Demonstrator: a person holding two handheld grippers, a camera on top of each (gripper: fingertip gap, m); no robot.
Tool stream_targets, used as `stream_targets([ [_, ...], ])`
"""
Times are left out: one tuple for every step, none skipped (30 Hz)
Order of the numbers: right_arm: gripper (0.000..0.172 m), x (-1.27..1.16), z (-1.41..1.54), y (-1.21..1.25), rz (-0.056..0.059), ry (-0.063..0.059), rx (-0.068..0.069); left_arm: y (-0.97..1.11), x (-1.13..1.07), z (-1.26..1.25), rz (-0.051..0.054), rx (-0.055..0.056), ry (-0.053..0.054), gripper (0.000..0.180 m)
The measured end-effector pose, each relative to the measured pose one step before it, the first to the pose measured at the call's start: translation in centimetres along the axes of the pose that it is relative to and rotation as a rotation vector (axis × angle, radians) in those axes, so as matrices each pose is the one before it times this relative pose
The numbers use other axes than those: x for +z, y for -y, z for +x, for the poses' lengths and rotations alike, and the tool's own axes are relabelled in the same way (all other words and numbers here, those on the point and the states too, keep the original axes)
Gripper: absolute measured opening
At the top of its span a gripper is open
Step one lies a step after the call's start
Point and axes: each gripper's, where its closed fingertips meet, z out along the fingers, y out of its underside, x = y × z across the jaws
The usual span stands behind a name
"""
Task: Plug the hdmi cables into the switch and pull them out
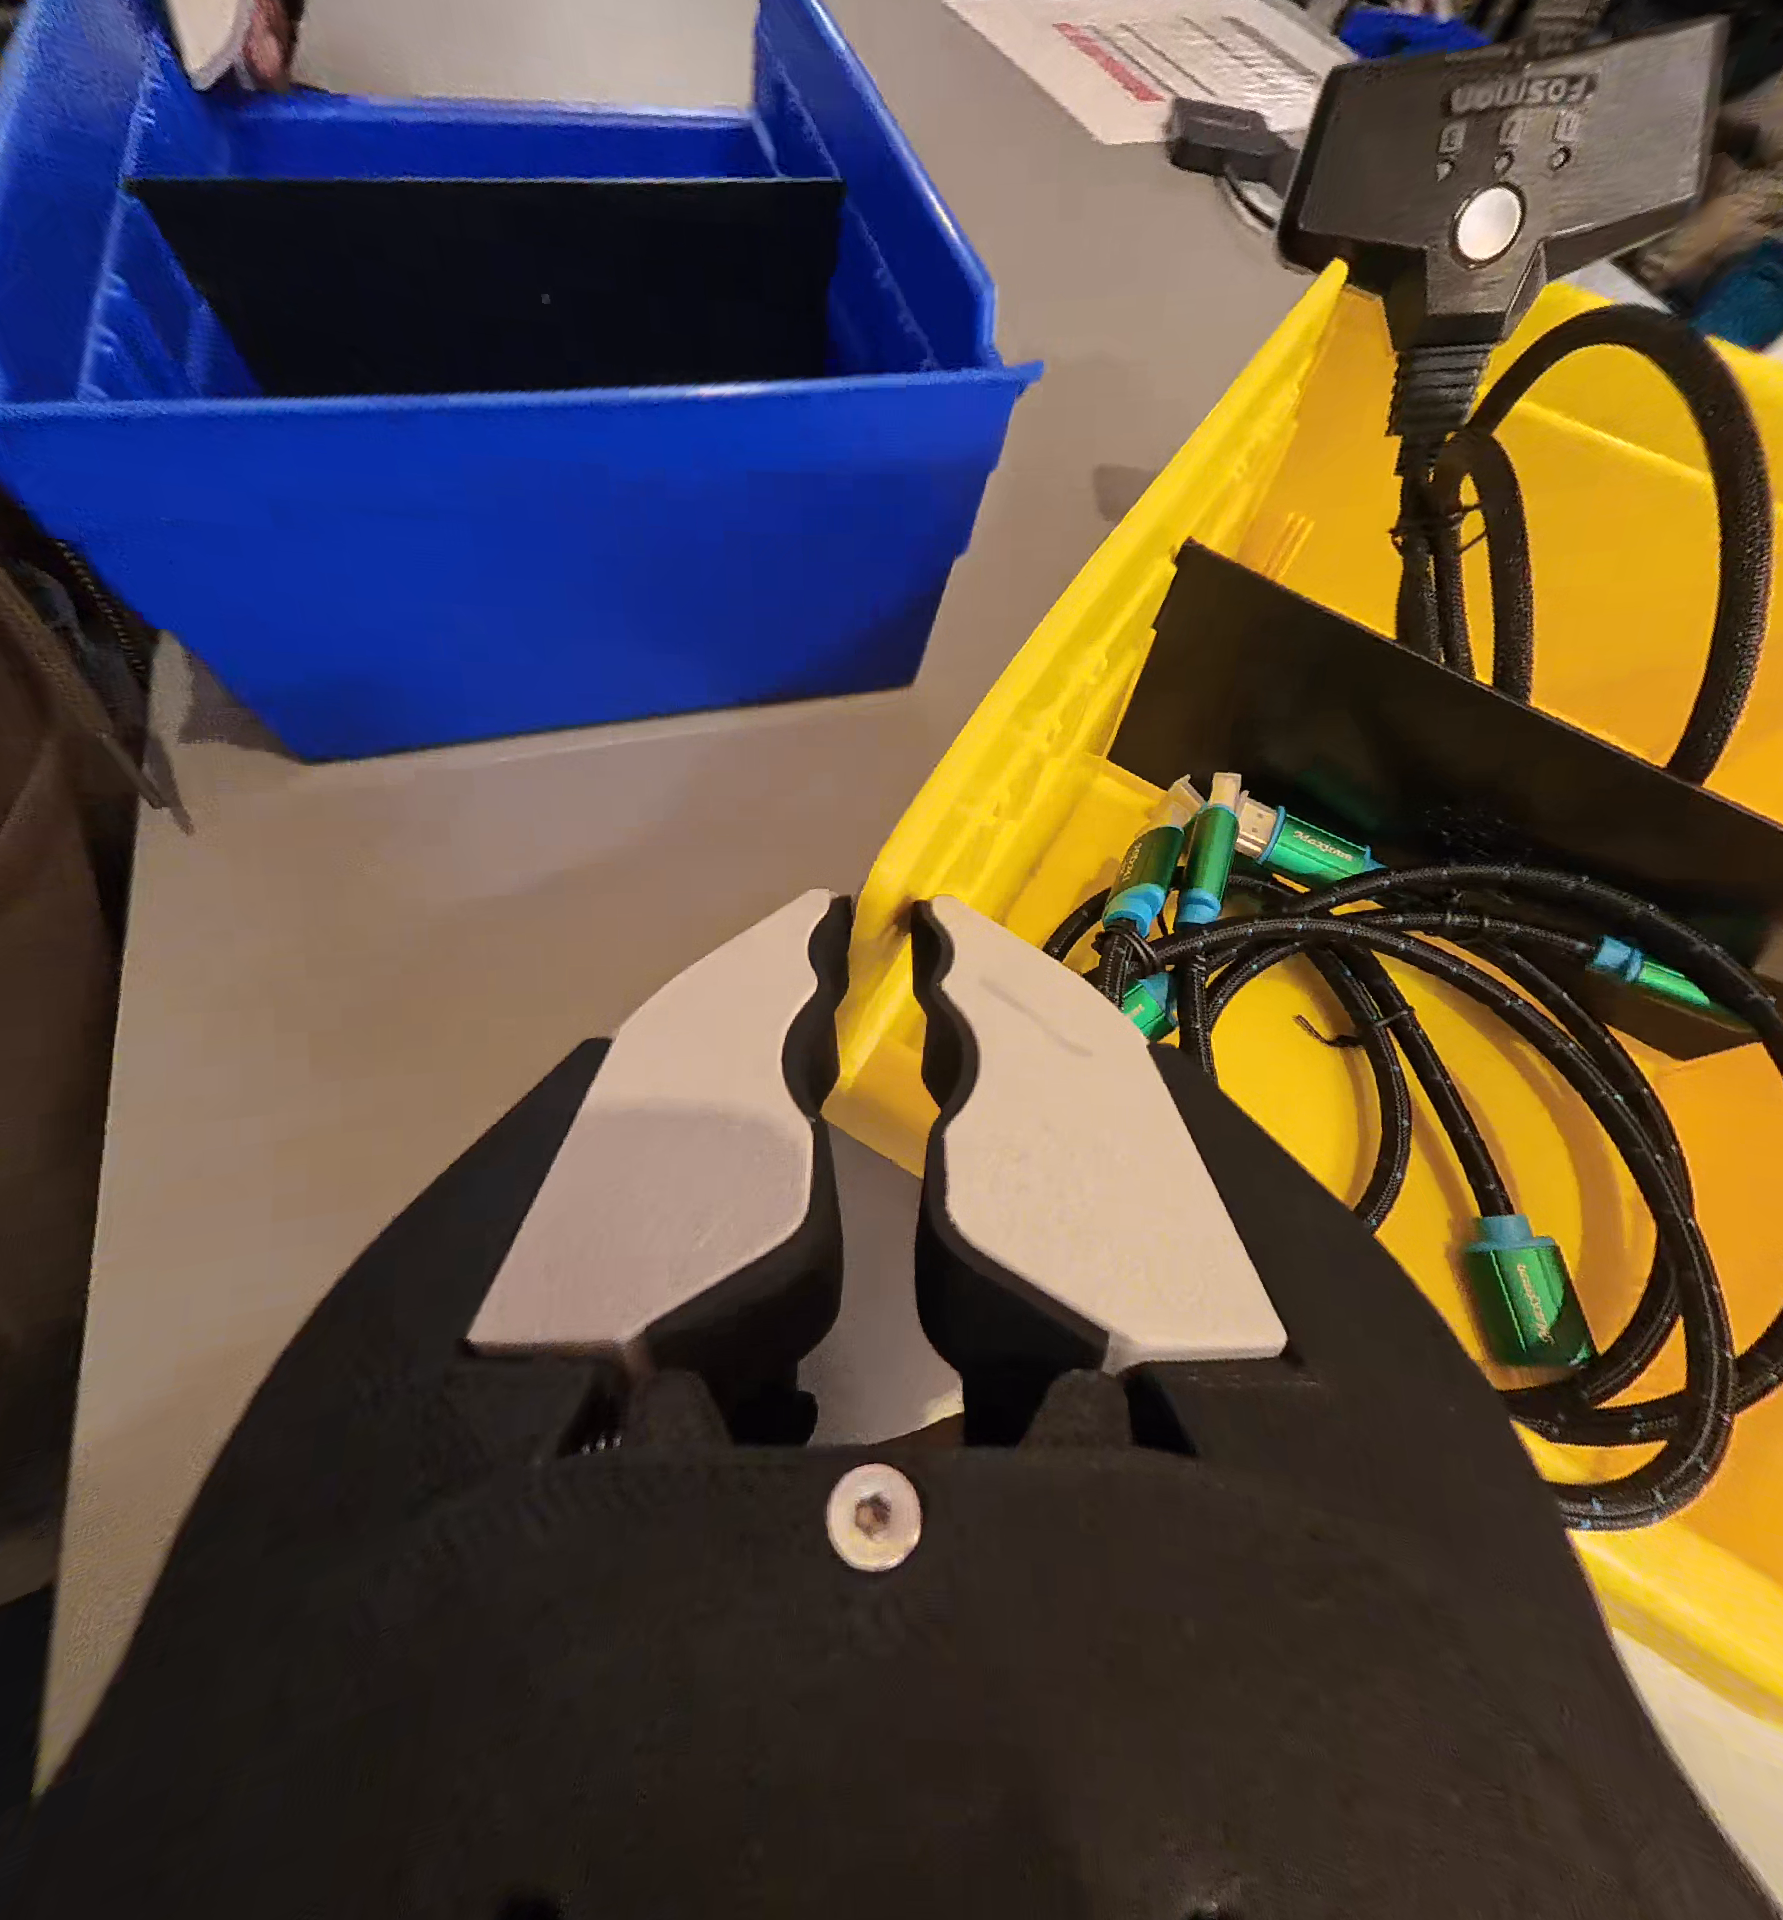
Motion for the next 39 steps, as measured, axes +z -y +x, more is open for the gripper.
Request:
stream_targets([
  [0.011, 0.480, 0.109, 0.247, 0.0013, 0.0275, -0.0085, 0.019, 0.061, 0.130, -0.0030, 0.0012, -0.0097, 0.006],
  [0.011, 0.503, 0.112, 0.263, 0.0027, 0.0285, -0.0082, -0.010, 0.053, 0.143, -0.0021, -0.0006, -0.0095, 0.006],
  [0.011, 0.511, 0.152, 0.276, 0.0043, 0.0306, -0.0057, -0.006, 0.079, 0.147, -0.0022, -0.0003, -0.0077, 0.006],
  [0.011, 0.522, 0.193, 0.270, 0.0054, 0.0310, -0.0049, 0.002, 0.081, 0.162, -0.0009, 0.0006, -0.0072, 0.006],
  [0.011, 0.549, 0.275, 0.295, 0.0065, 0.0290, -0.0043, 0.006, 0.100, 0.172, -0.0009, 0.0014, -0.0068, 0.006],
  [0.010, 0.580, 0.366, 0.292, 0.0068, 0.0265, -0.0027, 0.015, 0.100, 0.154, 0.0003, 0.0006, -0.0043, 0.006],
  [0.010, 0.587, 0.439, 0.304, 0.0063, 0.0254, -0.0024, 0.022, 0.101, 0.114, 0.0005, -0.0005, -0.0022, 0.006],
  [0.010, 0.620, 0.499, 0.312, 0.0061, 0.0241, -0.0031, 0.021, 0.104, 0.101, -0.0001, 0.0005, 0.0007, 0.006],
  [0.009, 0.656, 0.546, 0.331, 0.0058, 0.0236, -0.0019, 0.023, 0.119, 0.087, -0.0005, -0.0004, 0.0031, 0.007],
  [0.009, 0.680, 0.562, 0.349, 0.0058, 0.0226, -0.0034, 0.036, 0.134, 0.094, -0.0004, 0.0005, 0.0039, 0.007],
  [0.009, 0.718, 0.565, 0.378, 0.0063, 0.0209, -0.0059, 0.035, 0.153, 0.147, 0.0004, -0.0001, 0.0023, 0.006],
  [0.008, 0.772, 0.539, 0.392, 0.0073, 0.0203, -0.0061, 0.045, 0.161, 0.141, 0.0014, 0.0014, 0.0034, 0.007],
  [0.008, 0.805, 0.511, 0.416, 0.0094, 0.0178, -0.0065, 0.057, 0.184, 0.175, 0.0022, 0.0011, 0.0034, 0.006],
  [0.008, 0.849, 0.507, 0.437, 0.0111, 0.0159, -0.0043, 0.052, 0.195, 0.172, 0.0020, -0.0003, 0.0036, 0.006],
  [0.007, 0.865, 0.462, 0.440, 0.0125, 0.0160, -0.0020, 0.052, 0.195, 0.155, 0.0014, 0.0006, 0.0061, 0.006],
  [0.007, 0.854, 0.435, 0.416, 0.0125, 0.0162, -0.0009, 0.058, 0.181, 0.148, 0.0021, -0.0011, 0.0061, 0.006],
  [0.007, 0.822, 0.424, 0.402, 0.0110, 0.0151, -0.0012, 0.043, 0.174, 0.184, 0.0013, -0.0016, 0.0052, 0.006],
  [0.007, 0.803, 0.394, 0.377, 0.0089, 0.0138, -0.0016, 0.053, 0.177, 0.178, 0.0013, -0.0002, 0.0059, 0.006],
  [0.006, 0.769, 0.378, 0.350, 0.0073, 0.0121, -0.0020, 0.065, 0.189, 0.154, 0.0026, -0.0010, 0.0067, 0.006],
  [0.006, 0.743, 0.318, 0.333, 0.0061, 0.0111, -0.0019, 0.067, 0.195, 0.121, 0.0030, -0.0014, 0.0071, 0.006],
  [0.006, 0.713, 0.283, 0.325, 0.0059, 0.0102, -0.0018, 0.084, 0.214, 0.104, 0.0025, -0.0002, 0.0067, 0.006],
  [0.006, 0.681, 0.226, 0.299, 0.0063, 0.0086, -0.0005, 0.108, 0.258, 0.062, 0.0022, 0.0002, 0.0065, 0.006],
  [0.006, 0.616, 0.213, 0.263, 0.0059, 0.0057, 0.0020, 0.137, 0.320, 0.075, 0.0017, -0.0007, 0.0038, 0.006],
  [0.005, 0.484, 0.255, 0.236, 0.0035, -0.0016, 0.0032, 0.154, 0.370, 0.071, 0.0008, -0.0006, 0.0024, 0.006],
  [0.005, 0.302, 0.366, 0.235, 0.0033, -0.0133, 0.0037, 0.181, 0.373, 0.019, 0.0016, -0.0020, 0.0043, 0.006],
  [0.004, 0.072, 0.497, 0.198, 0.0013, -0.0273, 0.0030, 0.195, 0.349, -0.018, 0.0031, -0.0049, 0.0048, 0.006],
  [0.006, -0.198, 0.629, 0.233, 0.0066, -0.0392, 0.0028, 0.206, 0.276, 0.110, 0.0057, -0.0052, -0.0031, 0.007],
  [0.011, -0.568, 0.813, 0.509, 0.0271, -0.0517, 0.0080, 0.264, 0.173, 0.089, 0.0131, -0.0168, -0.0029, 0.008],
  [0.016, -0.934, 0.819, 0.700, 0.0397, -0.0473, 0.0165, 0.383, 0.024, 0.204, 0.0219, -0.0214, -0.0133, 0.010],
  [0.018, -1.222, 0.856, 0.795, 0.0420, -0.0483, 0.0238, 0.601, -0.149, 0.237, 0.0350, -0.0165, -0.0112, 0.013],
  [0.020, -1.512, 1.010, 0.966, 0.0473, -0.0617, 0.0230, 0.745, -0.341, 0.185, 0.0371, -0.0052, -0.0017, 0.016],
  [0.022, -1.729, 0.971, 1.060, 0.0470, -0.0629, 0.0187, 0.786, -0.486, 0.073, 0.0292, 0.0045, 0.0104, 0.018],
  [0.023, -1.865, 0.729, 1.031, 0.0375, -0.0518, 0.0144, 0.822, -0.661, -0.166, 0.0199, 0.0105, 0.0255, 0.020],
  [0.025, -1.875, 0.631, 0.883, 0.0199, -0.0536, 0.0157, 0.922, -0.812, -0.413, 0.0179, 0.0109, 0.0369, 0.023],
  [0.028, -1.798, 0.422, 0.587, -0.0040, -0.0496, 0.0195, 1.027, -0.940, -0.729, 0.0176, 0.0061, 0.0497, 0.026],
  [0.032, -1.666, -0.117, 0.260, -0.0264, -0.0296, 0.0214, 1.076, -1.009, -1.227, 0.0129, 0.0008, 0.0699, 0.033],
  [0.035, -1.476, -0.641, -0.105, -0.0441, -0.0143, 0.0234, 1.118, -1.002, -1.551, 0.0106, -0.0026, 0.0772, 0.042],
  [0.037, -1.207, -0.989, -0.530, -0.0591, -0.0110, 0.0286, 1.188, -0.951, -1.810, 0.0125, -0.0078, 0.0800, 0.044],
  [0.041, -0.901, -1.336, -0.926, -0.0680, -0.0029, 0.0317, 1.167, -0.832, -2.270, 0.0089, -0.0147, 0.0951, 0.046],
])
